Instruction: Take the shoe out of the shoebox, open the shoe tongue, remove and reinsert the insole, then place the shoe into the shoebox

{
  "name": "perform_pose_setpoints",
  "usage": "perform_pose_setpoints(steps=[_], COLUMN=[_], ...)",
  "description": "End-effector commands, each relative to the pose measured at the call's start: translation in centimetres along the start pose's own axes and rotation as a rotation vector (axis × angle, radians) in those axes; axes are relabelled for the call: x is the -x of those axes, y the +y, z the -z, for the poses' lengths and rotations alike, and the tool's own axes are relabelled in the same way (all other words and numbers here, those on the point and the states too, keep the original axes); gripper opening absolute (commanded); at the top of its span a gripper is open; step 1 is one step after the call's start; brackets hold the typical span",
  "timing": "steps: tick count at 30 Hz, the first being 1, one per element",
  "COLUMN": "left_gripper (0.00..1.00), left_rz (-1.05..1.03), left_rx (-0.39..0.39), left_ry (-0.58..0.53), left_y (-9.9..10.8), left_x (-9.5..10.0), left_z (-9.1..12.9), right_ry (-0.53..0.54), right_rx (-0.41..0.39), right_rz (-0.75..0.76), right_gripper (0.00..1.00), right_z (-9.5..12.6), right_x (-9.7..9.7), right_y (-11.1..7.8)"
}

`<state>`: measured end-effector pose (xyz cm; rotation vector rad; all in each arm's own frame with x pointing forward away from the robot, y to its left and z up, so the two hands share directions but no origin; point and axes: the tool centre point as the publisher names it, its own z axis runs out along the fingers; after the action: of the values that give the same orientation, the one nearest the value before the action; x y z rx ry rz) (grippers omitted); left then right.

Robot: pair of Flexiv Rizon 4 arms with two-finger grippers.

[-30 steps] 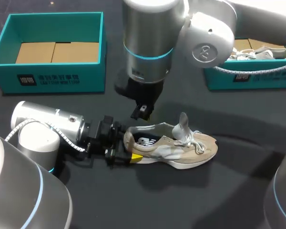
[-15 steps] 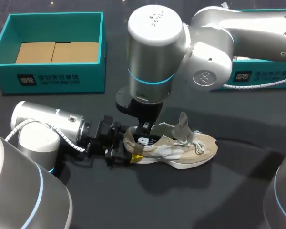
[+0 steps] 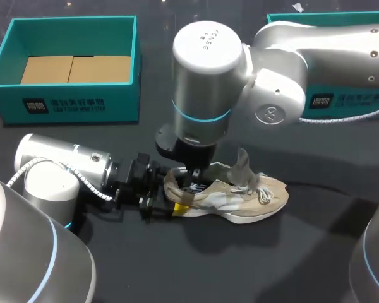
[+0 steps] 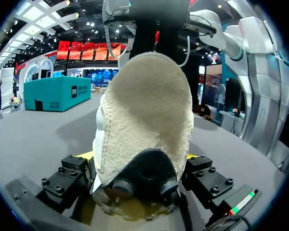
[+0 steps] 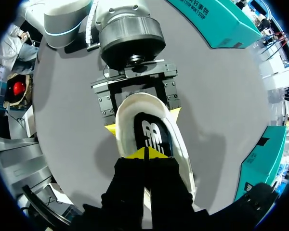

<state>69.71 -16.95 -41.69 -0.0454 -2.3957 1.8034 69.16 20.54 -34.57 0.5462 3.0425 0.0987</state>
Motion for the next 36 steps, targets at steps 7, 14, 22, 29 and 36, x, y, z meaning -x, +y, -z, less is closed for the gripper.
perform_pose_setpoints(steps=[7,14,22,29,36], left_gripper=[0.00,0.00,0.00,0.00,0.00], left_rz=[-0.001,-0.001,-0.001,-0.001,-0.001], left_rx=[0.001,0.001,0.001,0.001,0.001], left_ry=[-0.001,-0.001,-0.001,-0.001,-0.001], left_y=[0.5,0.5,0.5,0.5,0.5], left_x=[-0.2,-0.2,-0.2,-0.2,-0.2], left_z=[0.2,0.2,0.2,0.2,0.2], right_ry=[-0.026,-0.052,-0.072,-0.084,-0.054], right_rx=[-0.011,-0.009,-0.012,0.001,0.018], right_rz=[0.012,-0.036,-0.070,-0.038,-0.006], right_gripper=[0.00,0.00,0.00,0.27,0.42], right_z=[-3.3,-3.9,-3.7,-3.8,-4.4], right_x=[1.0,1.0,1.3,2.2,3.4], right_y=[-1.2,-3.6,-6.1,-6.6,-6.3])
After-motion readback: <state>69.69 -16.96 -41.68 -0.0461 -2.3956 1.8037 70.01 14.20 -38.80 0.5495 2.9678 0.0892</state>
